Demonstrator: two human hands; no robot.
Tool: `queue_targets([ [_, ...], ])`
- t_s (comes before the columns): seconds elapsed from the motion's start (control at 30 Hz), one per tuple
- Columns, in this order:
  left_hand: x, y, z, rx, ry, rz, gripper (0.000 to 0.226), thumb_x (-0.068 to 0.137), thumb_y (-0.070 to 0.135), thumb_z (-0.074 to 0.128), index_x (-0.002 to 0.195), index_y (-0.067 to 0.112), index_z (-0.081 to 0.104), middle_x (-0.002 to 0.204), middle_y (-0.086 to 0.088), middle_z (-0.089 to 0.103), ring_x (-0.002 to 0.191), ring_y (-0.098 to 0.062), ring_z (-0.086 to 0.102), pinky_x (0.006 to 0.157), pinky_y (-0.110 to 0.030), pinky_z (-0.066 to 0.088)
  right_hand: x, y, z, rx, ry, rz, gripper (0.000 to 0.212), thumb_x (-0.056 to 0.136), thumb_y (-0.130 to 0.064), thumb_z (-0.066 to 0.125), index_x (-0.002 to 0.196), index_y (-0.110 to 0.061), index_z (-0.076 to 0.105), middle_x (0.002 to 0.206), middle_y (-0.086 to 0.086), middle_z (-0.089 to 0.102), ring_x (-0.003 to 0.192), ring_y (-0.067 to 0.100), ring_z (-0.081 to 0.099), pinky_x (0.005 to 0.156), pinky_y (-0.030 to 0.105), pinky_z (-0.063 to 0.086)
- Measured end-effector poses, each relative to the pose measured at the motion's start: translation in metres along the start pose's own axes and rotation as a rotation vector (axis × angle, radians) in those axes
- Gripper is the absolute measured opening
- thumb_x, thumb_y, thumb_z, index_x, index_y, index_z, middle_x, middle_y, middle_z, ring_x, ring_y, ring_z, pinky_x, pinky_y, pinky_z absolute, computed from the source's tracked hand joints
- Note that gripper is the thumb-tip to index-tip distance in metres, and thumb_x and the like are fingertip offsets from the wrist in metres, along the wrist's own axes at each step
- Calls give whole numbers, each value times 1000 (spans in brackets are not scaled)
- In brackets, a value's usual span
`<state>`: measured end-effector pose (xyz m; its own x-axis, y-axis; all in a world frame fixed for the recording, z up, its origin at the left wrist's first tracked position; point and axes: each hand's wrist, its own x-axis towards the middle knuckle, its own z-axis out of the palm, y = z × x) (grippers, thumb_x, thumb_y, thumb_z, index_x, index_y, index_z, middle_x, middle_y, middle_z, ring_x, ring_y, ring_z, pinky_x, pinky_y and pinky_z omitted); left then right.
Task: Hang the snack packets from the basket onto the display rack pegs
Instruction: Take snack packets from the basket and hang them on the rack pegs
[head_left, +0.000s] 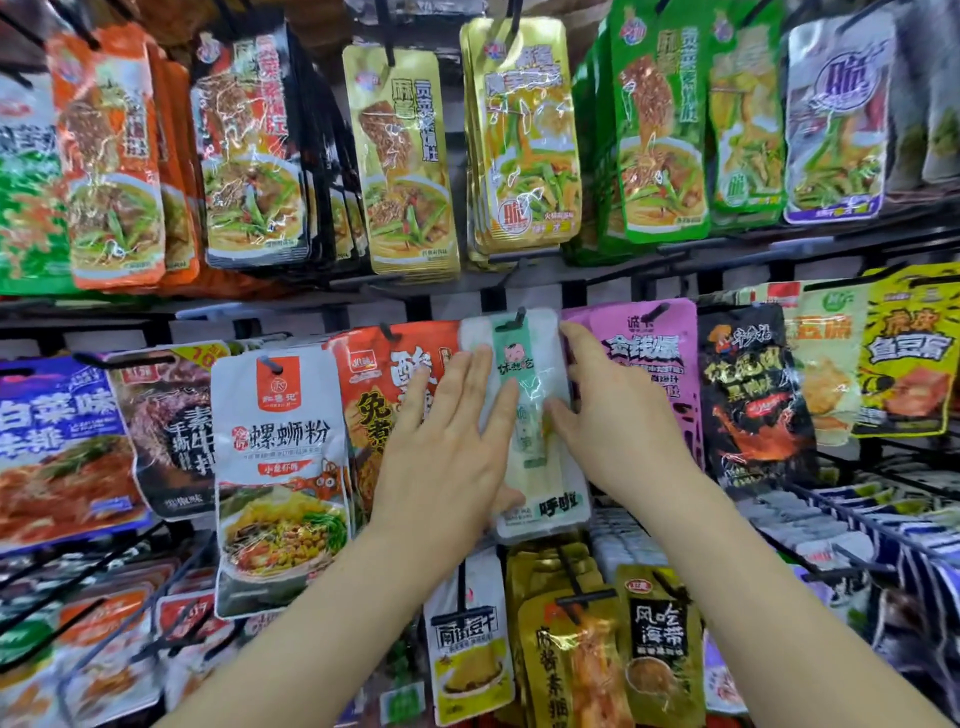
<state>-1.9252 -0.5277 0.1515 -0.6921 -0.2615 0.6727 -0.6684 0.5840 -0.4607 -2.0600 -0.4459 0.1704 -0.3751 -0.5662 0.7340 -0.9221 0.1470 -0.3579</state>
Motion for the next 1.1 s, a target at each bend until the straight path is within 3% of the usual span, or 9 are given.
queue_targets([
  [0.1, 4, 3, 2, 0, -58, -19, 99, 88, 63, 47, 152, 18, -12, 158, -15, -23, 146, -31, -20, 115, -50, -14, 0, 1, -2, -91, -29, -26, 71, 96, -28, 53, 152, -26, 9, 94, 13, 66, 86, 35, 61, 63, 37, 42],
  [0.33, -1, 9, -12, -1, -104, -75, 96, 90, 58, 49, 152, 21, -13, 159, -11, -22, 146, -28, -21, 117, -50, -14, -18, -3, -19, -113, -76, -139, 72, 100, -31, 42, 153, -22, -6, 78, 8, 60, 62, 29, 50, 57, 34, 39],
  [0.43, -8, 13, -19, -60, -108, -80, 96, 86, 60, 55, 154, 22, -1, 161, -12, -11, 149, -29, -10, 118, -50, -5, -26, -1, -28, -26, -11, -168, 67, 98, -28, 44, 155, -24, 8, 72, 7, 64, 62, 28, 56, 58, 37, 45],
  [0.53, -20, 14, -26, -173, 0, -78, 85, 68, 48, 79, 139, 14, 48, 149, -18, 40, 137, -35, 39, 111, -53, 31, -33, 4, -37, 90, 95, -178, 52, 94, -23, 51, 145, -25, 39, 66, 3, 66, 57, 26, 54, 59, 37, 46],
  [0.6, -30, 14, -25, -281, 145, -70, 63, 75, 34, 77, 130, 12, 57, 137, -15, 54, 125, -35, 52, 104, -46, 41, -41, 8, -44, 171, 100, -177, 40, 92, -21, 55, 131, -26, 53, 59, -1, 65, 53, 26, 56, 60, 37, 50],
  [0.7, -51, 20, -38, -557, 279, -115, 40, 89, 21, 59, 128, 15, 58, 125, -4, 63, 113, -21, 56, 97, -28, 41, -62, 18, -62, 270, 71, -177, 26, 90, -17, 61, 113, -28, 66, 54, -4, 62, 46, 19, 55, 54, 36, 50],
  [0.8, -80, 29, -54, -814, 296, -134, 34, 89, 27, 49, 118, 19, 65, 108, 7, 68, 98, -7, 58, 85, -23, 45, -95, 25, -86, 207, 9, -185, 16, 88, -22, 62, 100, -29, 70, 53, -4, 57, 45, 15, 48, 48, 24, 38],
  [1.0, -156, 58, -72, -1171, 234, -104, 18, 83, 19, 63, 97, 25, 74, 88, 21, 67, 74, 11, 57, 66, -1, 40, -183, 29, -134, -21, -211, -56, 9, 90, -36, 59, 93, -39, 67, 56, -8, 61, 47, 10, 54, 50, 23, 41],
  [1.1, -189, 90, -76, -1290, 219, -21, 15, 83, 24, 61, 90, 25, 74, 80, 23, 64, 68, 12, 54, 63, 1, 37, -240, 29, -157, -130, -287, 37, 8, 91, -39, 59, 94, -37, 67, 53, -8, 58, 45, 8, 49, 48, 19, 37],
])
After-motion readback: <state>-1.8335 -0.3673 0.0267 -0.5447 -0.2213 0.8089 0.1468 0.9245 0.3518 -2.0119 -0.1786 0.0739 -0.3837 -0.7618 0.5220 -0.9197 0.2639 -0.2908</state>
